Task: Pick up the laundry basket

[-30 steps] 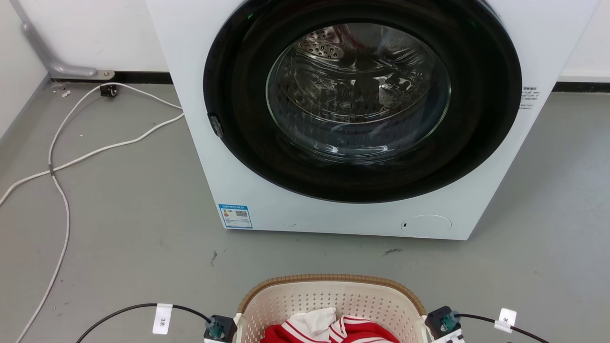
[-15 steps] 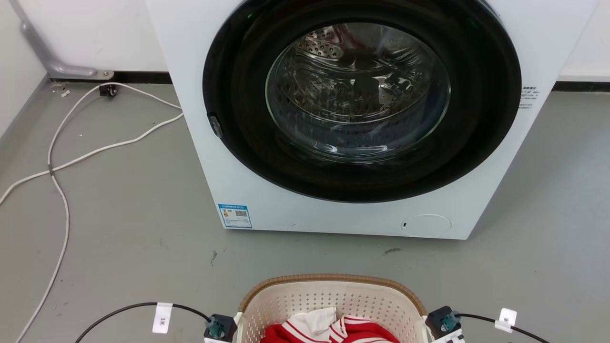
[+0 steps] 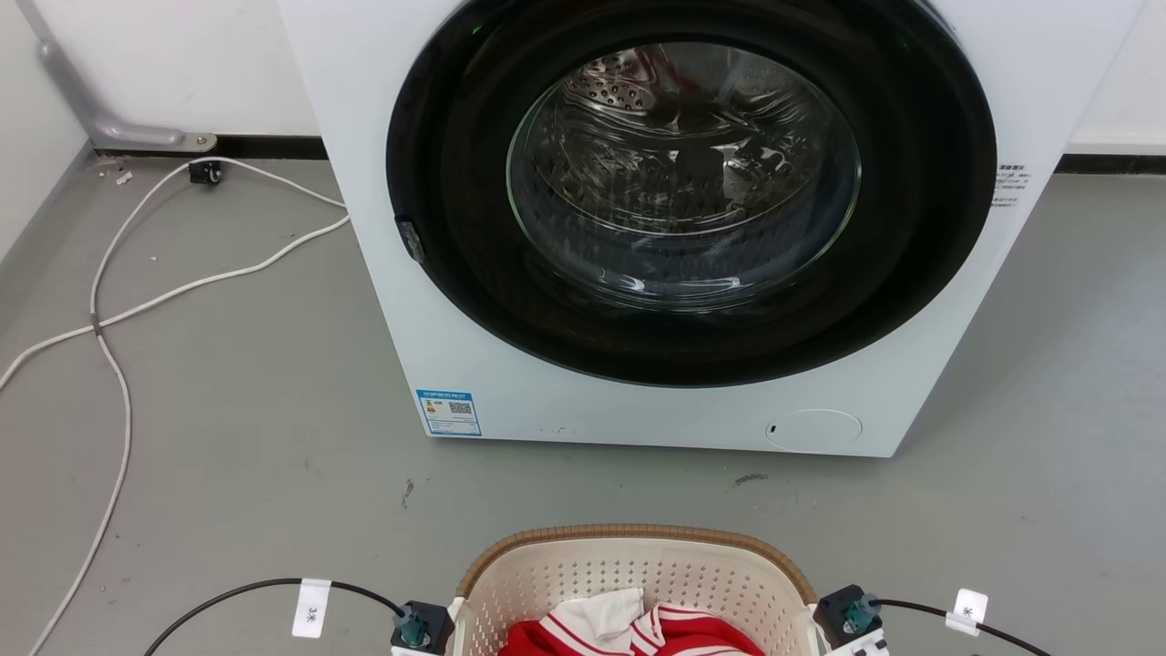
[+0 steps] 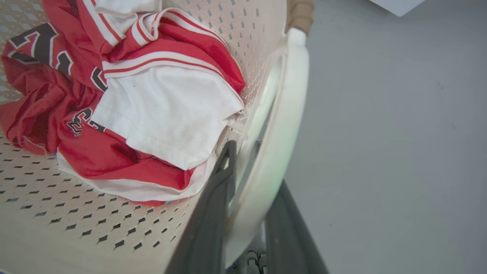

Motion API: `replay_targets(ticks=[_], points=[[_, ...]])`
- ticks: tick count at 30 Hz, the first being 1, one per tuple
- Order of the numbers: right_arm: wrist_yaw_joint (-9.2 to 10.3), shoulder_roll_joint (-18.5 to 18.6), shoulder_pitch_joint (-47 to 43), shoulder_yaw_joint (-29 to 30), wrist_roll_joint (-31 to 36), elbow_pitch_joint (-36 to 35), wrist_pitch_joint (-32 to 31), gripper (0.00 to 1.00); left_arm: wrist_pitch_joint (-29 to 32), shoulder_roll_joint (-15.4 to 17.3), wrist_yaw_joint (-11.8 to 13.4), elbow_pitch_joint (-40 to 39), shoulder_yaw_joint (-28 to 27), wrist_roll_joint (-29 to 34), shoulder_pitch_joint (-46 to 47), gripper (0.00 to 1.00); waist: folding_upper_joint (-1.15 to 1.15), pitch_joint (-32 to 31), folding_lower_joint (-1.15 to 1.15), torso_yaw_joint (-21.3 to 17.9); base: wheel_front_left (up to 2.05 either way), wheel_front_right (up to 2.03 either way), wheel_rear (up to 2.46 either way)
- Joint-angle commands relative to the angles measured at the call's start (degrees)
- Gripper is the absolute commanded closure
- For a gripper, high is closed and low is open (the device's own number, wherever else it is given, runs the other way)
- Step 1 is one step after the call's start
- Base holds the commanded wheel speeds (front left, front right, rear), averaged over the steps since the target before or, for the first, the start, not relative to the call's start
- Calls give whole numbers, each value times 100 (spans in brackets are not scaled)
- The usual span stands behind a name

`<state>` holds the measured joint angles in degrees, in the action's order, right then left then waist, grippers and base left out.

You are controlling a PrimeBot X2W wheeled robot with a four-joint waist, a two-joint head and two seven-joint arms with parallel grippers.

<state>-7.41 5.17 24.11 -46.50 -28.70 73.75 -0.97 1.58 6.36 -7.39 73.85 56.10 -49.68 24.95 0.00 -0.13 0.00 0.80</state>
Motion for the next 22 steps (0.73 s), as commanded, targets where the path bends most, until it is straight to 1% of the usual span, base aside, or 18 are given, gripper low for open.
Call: replay_targets(ticks=[1,22], points=[[-15,58,39,-46,36,18,-3,100,-48,35,-6,1,25,-8,116,100,0,4,0,-4,0,0,0],[-15,48,37,-66,40,18,-26,100,-47,70,-6,1,156,-95,117,100,0,21,0,-9,0,0,0]])
